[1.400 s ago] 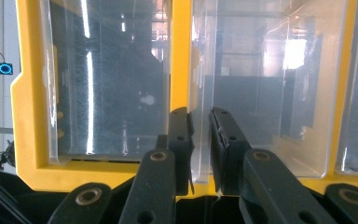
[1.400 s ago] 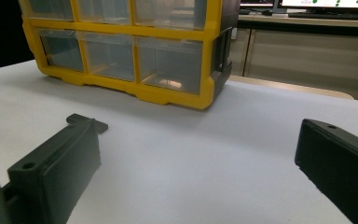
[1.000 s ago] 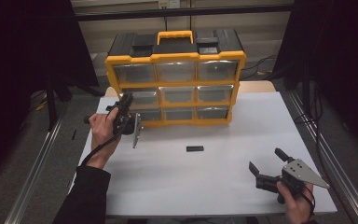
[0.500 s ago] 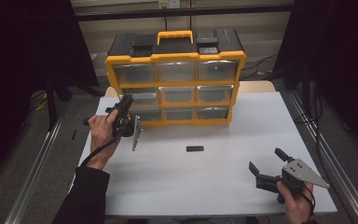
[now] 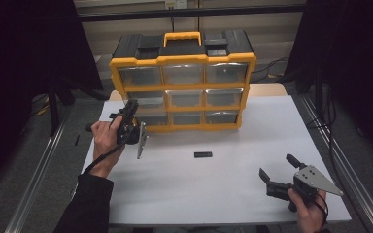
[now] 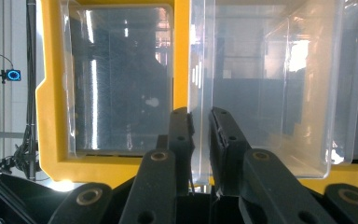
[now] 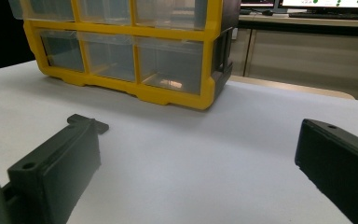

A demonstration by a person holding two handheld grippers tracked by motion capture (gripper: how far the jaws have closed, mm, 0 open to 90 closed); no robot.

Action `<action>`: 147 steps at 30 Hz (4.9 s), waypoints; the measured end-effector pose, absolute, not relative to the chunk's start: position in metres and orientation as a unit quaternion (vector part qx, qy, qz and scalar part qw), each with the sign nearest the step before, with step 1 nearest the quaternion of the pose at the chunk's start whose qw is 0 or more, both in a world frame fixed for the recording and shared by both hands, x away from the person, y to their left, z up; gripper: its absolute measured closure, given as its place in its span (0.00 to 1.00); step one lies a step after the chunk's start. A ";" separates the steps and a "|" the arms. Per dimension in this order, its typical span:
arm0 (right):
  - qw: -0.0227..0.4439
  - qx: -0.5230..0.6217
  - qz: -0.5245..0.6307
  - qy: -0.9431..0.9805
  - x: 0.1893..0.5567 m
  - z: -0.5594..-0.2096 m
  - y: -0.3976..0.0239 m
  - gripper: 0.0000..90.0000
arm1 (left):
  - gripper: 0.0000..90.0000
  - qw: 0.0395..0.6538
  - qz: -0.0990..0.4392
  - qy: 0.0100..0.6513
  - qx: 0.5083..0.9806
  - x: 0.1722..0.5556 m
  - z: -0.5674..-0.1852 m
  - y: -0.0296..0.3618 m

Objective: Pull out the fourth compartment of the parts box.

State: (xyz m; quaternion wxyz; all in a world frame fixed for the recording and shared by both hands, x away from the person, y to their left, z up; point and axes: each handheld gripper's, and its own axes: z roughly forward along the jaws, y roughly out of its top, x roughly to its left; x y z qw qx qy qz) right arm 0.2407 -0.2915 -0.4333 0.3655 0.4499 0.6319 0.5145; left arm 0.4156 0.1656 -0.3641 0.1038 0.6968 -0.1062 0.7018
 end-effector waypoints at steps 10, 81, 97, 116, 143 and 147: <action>0.366 0.450 0.515 0.631 0.241 -0.434 -0.291 0.00 | 0.89 0.102 0.702 -0.110 0.696 0.409 -0.364 0.167; 0.369 0.447 0.514 0.633 0.240 -0.433 -0.291 0.00 | 0.89 0.104 0.704 -0.115 0.693 0.380 -0.367 0.171; 0.369 0.447 0.514 0.633 0.240 -0.433 -0.291 0.00 | 0.89 0.101 0.704 -0.117 0.693 0.372 -0.366 0.171; 0.368 0.447 0.512 0.635 0.240 -0.433 -0.291 0.00 | 0.89 0.099 0.704 -0.123 0.693 0.364 -0.365 0.172; 0.367 0.447 0.512 0.635 0.240 -0.434 -0.291 0.00 | 0.71 0.118 0.708 -0.106 0.688 0.366 -0.368 0.171; 0.367 0.447 0.512 0.635 0.240 -0.434 -0.291 0.00 | 0.56 0.134 0.705 -0.095 0.690 0.366 -0.367 0.171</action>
